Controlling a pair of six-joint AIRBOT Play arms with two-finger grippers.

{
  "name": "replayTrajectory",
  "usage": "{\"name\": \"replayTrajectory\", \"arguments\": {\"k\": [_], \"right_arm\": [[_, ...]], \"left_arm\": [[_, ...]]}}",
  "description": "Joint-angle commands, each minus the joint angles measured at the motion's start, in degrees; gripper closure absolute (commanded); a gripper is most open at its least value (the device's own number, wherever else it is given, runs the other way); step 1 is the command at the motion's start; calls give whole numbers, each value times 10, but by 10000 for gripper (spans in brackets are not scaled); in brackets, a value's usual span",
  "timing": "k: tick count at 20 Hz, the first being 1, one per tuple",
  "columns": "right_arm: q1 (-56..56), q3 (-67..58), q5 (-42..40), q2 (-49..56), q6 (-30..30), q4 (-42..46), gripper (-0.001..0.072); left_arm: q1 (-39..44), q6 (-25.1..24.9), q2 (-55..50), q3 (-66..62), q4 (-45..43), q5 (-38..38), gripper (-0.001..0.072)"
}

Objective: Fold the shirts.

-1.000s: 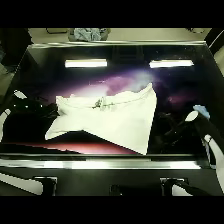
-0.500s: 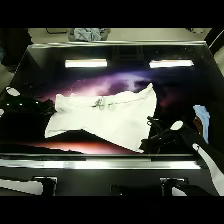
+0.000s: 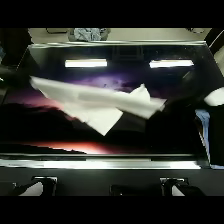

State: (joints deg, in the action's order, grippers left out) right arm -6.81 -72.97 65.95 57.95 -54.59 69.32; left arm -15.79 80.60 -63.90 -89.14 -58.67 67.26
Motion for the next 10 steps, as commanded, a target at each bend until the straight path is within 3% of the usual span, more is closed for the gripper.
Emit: {"name": "replayTrajectory", "arguments": {"k": [1,5,10], "right_arm": [[-33,-265,-22,-80,-1,167,672],[-33,-410,16,-104,-6,184,672],[-33,-423,63,-118,-17,189,672]], "left_arm": [[-1,20,151,-113,1,-84,681],[-1,50,251,-146,1,-99,682],[-2,88,274,-174,-51,-97,682]]}}
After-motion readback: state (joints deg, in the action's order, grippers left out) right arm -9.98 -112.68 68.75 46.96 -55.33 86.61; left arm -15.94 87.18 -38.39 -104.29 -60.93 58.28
